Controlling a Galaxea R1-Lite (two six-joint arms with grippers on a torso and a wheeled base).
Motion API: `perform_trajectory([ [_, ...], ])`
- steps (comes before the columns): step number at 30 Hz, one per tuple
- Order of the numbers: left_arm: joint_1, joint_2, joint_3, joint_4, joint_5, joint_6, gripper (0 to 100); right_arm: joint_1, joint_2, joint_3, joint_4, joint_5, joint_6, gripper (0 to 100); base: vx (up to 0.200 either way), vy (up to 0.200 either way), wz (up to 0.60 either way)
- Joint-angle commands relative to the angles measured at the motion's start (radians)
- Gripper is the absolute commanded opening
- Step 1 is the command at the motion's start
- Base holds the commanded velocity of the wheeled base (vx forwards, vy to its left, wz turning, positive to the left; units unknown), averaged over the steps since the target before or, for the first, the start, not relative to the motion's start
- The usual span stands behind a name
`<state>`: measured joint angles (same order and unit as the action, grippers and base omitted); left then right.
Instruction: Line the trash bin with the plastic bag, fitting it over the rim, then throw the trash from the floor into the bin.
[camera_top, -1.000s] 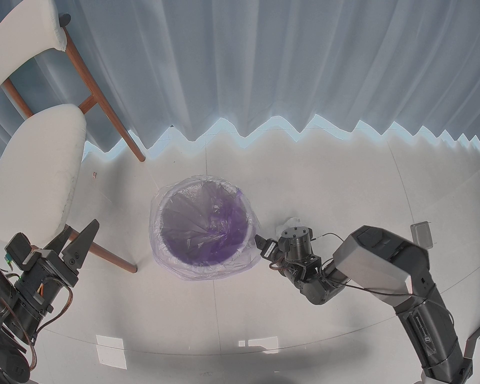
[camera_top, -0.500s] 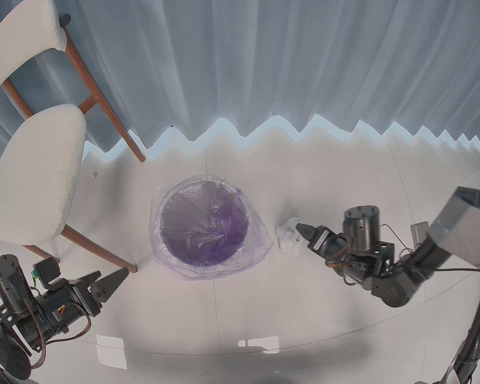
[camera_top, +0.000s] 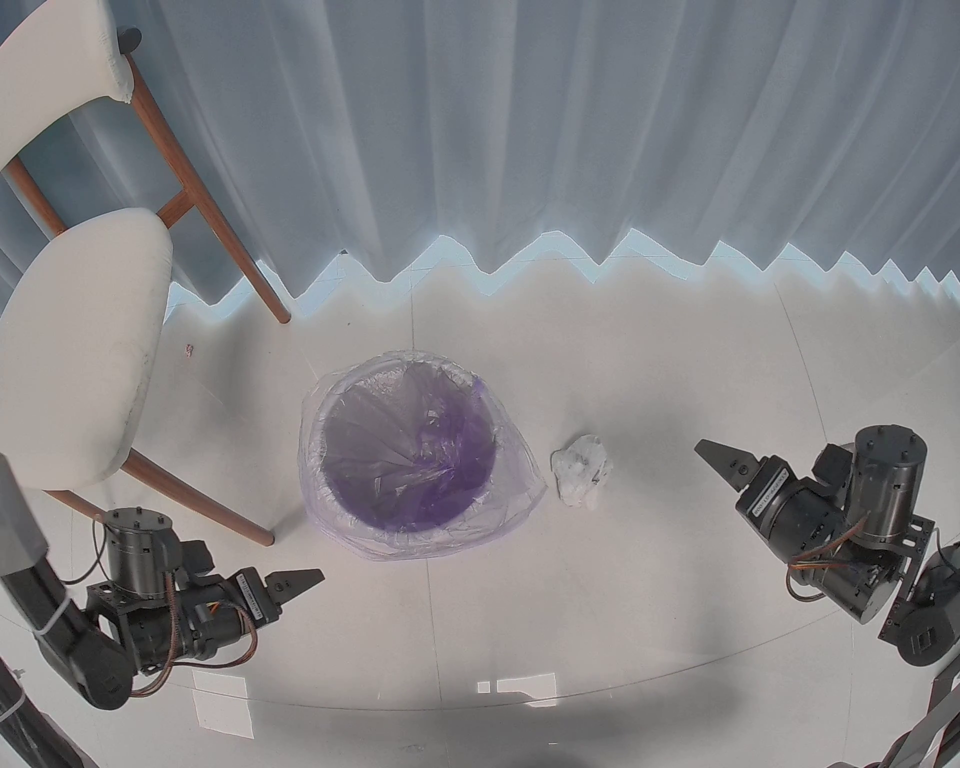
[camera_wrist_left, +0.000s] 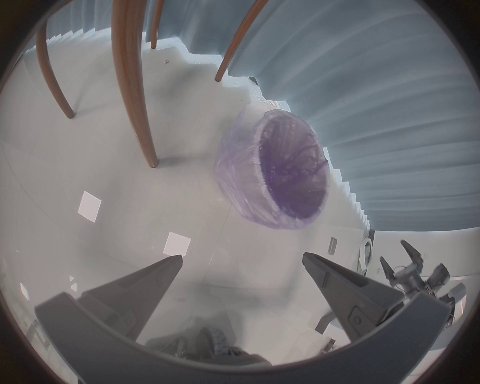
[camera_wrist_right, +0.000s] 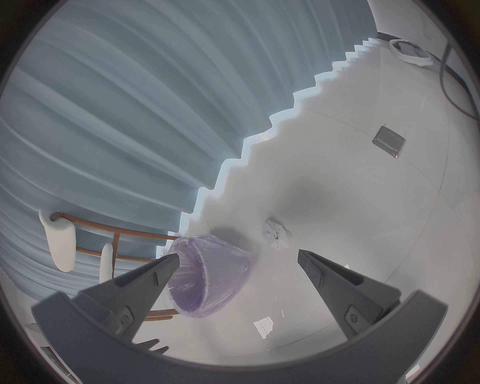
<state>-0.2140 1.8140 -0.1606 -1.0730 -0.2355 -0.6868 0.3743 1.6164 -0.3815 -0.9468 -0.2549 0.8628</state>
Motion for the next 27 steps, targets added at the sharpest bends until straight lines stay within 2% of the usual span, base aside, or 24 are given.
perform_trajectory([
  [1, -0.002, 0.441, -0.011, -0.374, 0.044, -0.048, 100, -0.008, -0.104, 0.099, -0.038, 0.002, 0.024, 100, 0.0, 0.0, 0.0],
  [2, -0.002, 0.49, -0.017, -0.447, 0.056, -0.045, 100, -0.008, -0.102, 0.102, -0.04, 0.002, 0.022, 100, 0.0, 0.0, 0.0],
  [3, -0.004, 0.521, -0.027, -0.458, 0.07, -0.045, 100, -0.008, -0.101, 0.105, -0.04, 0.002, 0.024, 100, 0.0, 0.0, 0.0],
  [9, -0.041, 0.499, -0.092, -0.435, 0.078, -0.102, 100, -0.005, -0.105, 0.108, -0.04, 0.0, 0.025, 100, 0.0, 0.0, 0.0],
  [27, -0.015, 0.498, -0.211, -0.433, 0.09, -0.106, 100, 0.002, -0.095, 0.102, -0.04, 0.002, 0.019, 100, 0.0, 0.0, 0.0],
])
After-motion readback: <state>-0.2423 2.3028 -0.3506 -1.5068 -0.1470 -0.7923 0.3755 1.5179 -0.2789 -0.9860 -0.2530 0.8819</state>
